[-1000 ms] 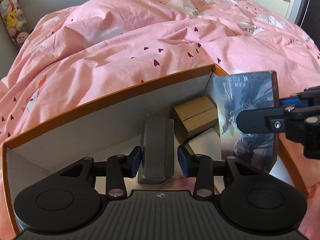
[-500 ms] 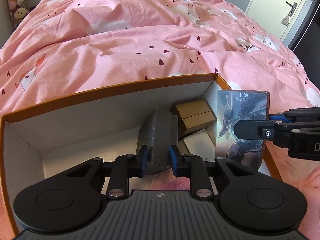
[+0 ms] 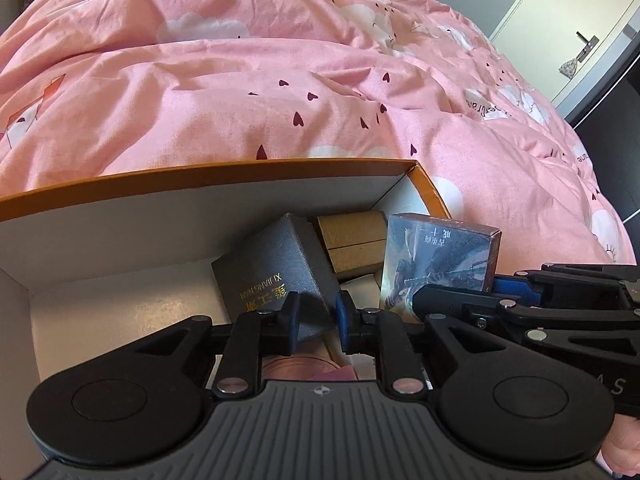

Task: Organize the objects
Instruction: 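Carry the grey box and card pack with both tools into the shoebox, then lower the grey box into the shoebox and open the left tool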

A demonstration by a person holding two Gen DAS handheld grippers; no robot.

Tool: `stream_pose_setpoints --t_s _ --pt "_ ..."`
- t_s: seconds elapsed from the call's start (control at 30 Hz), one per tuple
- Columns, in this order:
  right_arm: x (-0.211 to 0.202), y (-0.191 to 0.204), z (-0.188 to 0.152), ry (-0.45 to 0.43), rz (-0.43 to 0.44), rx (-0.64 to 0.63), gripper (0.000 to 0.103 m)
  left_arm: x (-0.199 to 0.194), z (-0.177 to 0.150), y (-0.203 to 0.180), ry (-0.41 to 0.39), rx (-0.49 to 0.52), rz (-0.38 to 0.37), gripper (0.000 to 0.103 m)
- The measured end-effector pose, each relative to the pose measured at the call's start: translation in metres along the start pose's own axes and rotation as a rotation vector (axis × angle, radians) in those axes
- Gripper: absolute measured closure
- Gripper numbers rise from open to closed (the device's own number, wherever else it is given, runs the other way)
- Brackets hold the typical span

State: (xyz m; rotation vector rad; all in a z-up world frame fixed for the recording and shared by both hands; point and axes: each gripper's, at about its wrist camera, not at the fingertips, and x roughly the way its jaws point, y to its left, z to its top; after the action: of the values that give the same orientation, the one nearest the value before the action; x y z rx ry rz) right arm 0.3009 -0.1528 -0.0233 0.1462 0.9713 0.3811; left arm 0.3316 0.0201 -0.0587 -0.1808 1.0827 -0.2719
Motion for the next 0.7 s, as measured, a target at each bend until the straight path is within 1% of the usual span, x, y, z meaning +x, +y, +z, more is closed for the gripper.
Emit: stream_pose_setpoints --t_s 0.07,0.2,0.27,0.3,0.33,0.37,0.4,0.47,0.5,0.53,0.57,0.63,0.67,0.7 --pt "0.005 0.002 0.001 0.011 0.001 -0.001 0.079 0.002 0.001 -0.008 0.006 0.053 0.061 0.084" --pt "0.009 0.001 0.001 0.019 -0.027 0.002 0.079 0.009 0.005 -0.013 0.031 0.098 0.061 0.082" --pt "0.008 -0.002 0.000 0.024 -0.030 0.010 0.079 0.014 0.005 -0.015 0.067 0.112 0.057 0.082" --pt "0.006 -0.003 -0.001 0.022 -0.031 0.009 0.079 0.016 0.004 -0.012 0.075 0.101 0.034 0.082" --pt "0.004 -0.004 -0.002 0.019 -0.034 0.006 0.079 0.015 0.003 -0.009 0.060 0.084 0.011 0.082" --pt "0.003 -0.004 -0.002 0.016 -0.038 0.003 0.079 0.012 0.003 -0.005 0.039 0.074 0.007 0.082" --pt "0.002 -0.004 -0.003 0.013 -0.040 -0.002 0.079 0.008 0.001 -0.003 0.018 0.067 0.015 0.082" --pt "0.000 -0.004 -0.003 0.014 -0.041 -0.010 0.079 -0.001 0.000 0.002 -0.001 0.063 0.026 0.077" --pt "0.000 -0.005 -0.003 0.015 -0.040 -0.012 0.079 -0.005 -0.001 0.006 -0.010 0.052 0.040 0.076" --pt "0.000 -0.005 -0.002 0.014 -0.038 -0.013 0.079 -0.007 -0.002 0.011 -0.012 0.041 0.064 0.073" --pt "0.000 -0.004 -0.002 0.011 -0.034 -0.017 0.079 -0.007 -0.003 0.015 -0.006 0.029 0.090 0.069" --pt "0.001 -0.001 0.000 0.007 -0.023 -0.029 0.079 -0.004 -0.004 0.027 0.013 -0.008 0.131 0.068" --pt "0.002 0.001 0.001 0.005 -0.015 -0.043 0.079 -0.002 -0.005 0.032 0.021 -0.026 0.133 0.068" --pt "0.003 0.005 0.002 0.003 -0.005 -0.067 0.079 0.001 -0.006 0.039 0.033 -0.049 0.119 0.068"
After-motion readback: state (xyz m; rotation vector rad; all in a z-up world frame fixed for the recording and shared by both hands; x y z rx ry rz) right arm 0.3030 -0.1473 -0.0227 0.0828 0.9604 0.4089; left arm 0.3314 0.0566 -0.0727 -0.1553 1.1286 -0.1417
